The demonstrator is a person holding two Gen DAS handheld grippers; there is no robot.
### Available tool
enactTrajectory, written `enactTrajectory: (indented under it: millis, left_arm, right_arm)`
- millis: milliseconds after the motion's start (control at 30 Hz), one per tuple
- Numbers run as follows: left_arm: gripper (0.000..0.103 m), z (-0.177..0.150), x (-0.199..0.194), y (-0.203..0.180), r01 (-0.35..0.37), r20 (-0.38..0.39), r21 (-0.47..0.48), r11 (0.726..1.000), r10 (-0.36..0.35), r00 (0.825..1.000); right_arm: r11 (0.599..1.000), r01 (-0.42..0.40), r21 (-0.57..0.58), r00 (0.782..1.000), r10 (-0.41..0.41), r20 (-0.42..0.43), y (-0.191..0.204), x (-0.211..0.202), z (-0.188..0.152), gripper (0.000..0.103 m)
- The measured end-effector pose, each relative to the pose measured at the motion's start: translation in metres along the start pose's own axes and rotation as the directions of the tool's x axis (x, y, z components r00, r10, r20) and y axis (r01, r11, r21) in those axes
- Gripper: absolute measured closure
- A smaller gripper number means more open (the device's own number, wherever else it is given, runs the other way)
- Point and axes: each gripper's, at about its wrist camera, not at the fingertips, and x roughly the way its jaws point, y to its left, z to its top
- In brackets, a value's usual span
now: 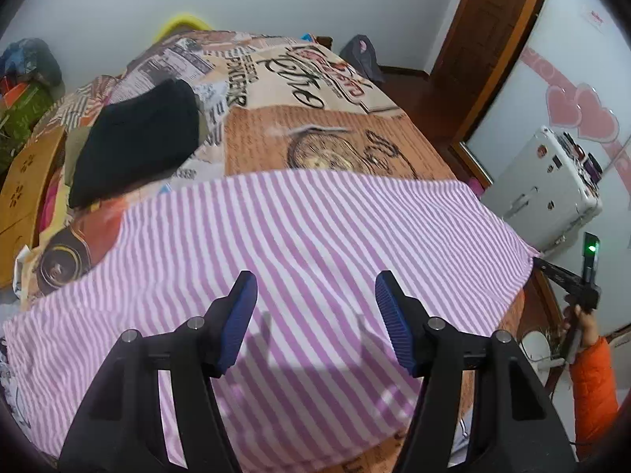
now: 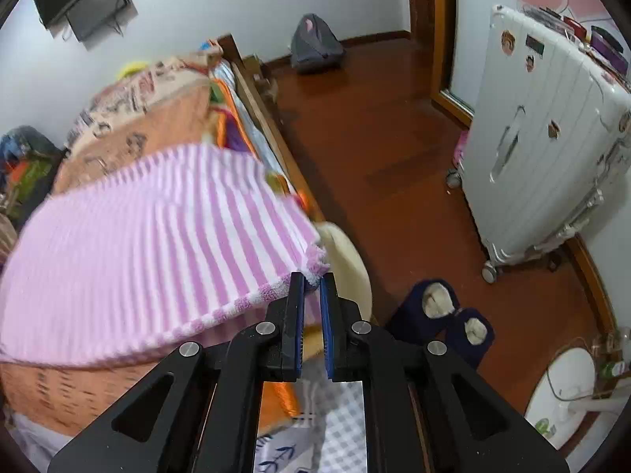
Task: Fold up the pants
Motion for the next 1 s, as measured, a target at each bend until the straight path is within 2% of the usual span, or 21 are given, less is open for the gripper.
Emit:
enactTrajectory:
  millis: [133, 233, 300, 367, 400, 567, 667, 767, 833, 900, 933, 1000]
  left_arm:
    - [0.041, -0.015, -0.002, -0.015, 0.013, -0.016, 0.019, 1.000, -0.013, 1.000]
    - [0.041, -0.030, -0.004, -0.028, 0.043, -0.035, 0.029, 0.999, -0.042, 0.999]
    - [0.041, -0.040, -0.003, -0.036, 0.050, -0.042, 0.043, 0.998, -0.049, 0.998]
    - [0.040, -0.051, -0.003, -0.045, 0.056, -0.051, 0.060, 0.997, -0.053, 0.997]
    - [0.038, -0.057, -0.003, -0.048, 0.066, -0.056, 0.061, 0.996, -0.062, 0.996]
    - [0.037, -0.084, -0.002, -0.061, 0.059, -0.072, 0.091, 0.994, -0.052, 0.996]
    - [0.037, -0.091, 0.004, -0.065, 0.028, -0.070, 0.099, 0.995, -0.021, 0.997]
    - [0.037, -0.090, 0.009, -0.069, -0.021, -0.038, 0.118, 0.993, 0.025, 0.999]
    - [0.042, -0.087, 0.013, -0.071, -0.028, -0.025, 0.124, 0.992, 0.032, 0.999]
    - [0.056, -0.084, 0.019, -0.073, -0.043, -0.020, 0.142, 0.989, 0.047, 0.999]
    - [0.059, -0.082, 0.021, -0.074, -0.055, -0.016, 0.154, 0.987, 0.058, 0.998]
    - [0.071, -0.082, 0.022, -0.076, -0.063, -0.005, 0.172, 0.983, 0.065, 0.998]
  right_arm:
    - [0.999, 0.044, -0.020, 0.999, -0.044, -0.006, 0.005, -0.003, -0.003, 0.096]
    - [0.999, 0.030, -0.045, 0.999, -0.029, 0.028, 0.017, -0.023, 0.000, 0.092]
    - [0.998, -0.019, -0.065, 0.998, 0.022, 0.057, 0.028, -0.038, 0.001, 0.076]
    - [0.995, -0.053, -0.084, 0.995, 0.060, 0.084, 0.039, -0.051, -0.005, 0.065]
    - [0.993, -0.070, -0.093, 0.992, 0.079, 0.094, 0.045, -0.055, -0.007, 0.063]
    - [0.978, -0.160, -0.131, 0.983, 0.170, 0.072, 0.076, -0.059, -0.029, 0.063]
    - [0.980, -0.148, -0.133, 0.985, 0.157, 0.065, 0.082, -0.052, -0.041, 0.063]
    - [0.989, -0.122, -0.086, 0.990, 0.127, 0.055, 0.069, -0.039, -0.043, 0.063]
    - [0.992, -0.119, -0.042, 0.991, 0.121, 0.053, 0.058, -0.035, -0.044, 0.063]
    - [0.998, -0.067, 0.004, 0.996, 0.066, 0.067, 0.041, -0.030, -0.041, 0.063]
    - [0.998, -0.061, 0.025, 0.996, 0.059, 0.070, 0.035, -0.029, -0.039, 0.063]
    - [0.996, -0.055, 0.069, 0.996, 0.050, 0.073, 0.022, -0.027, -0.035, 0.063]
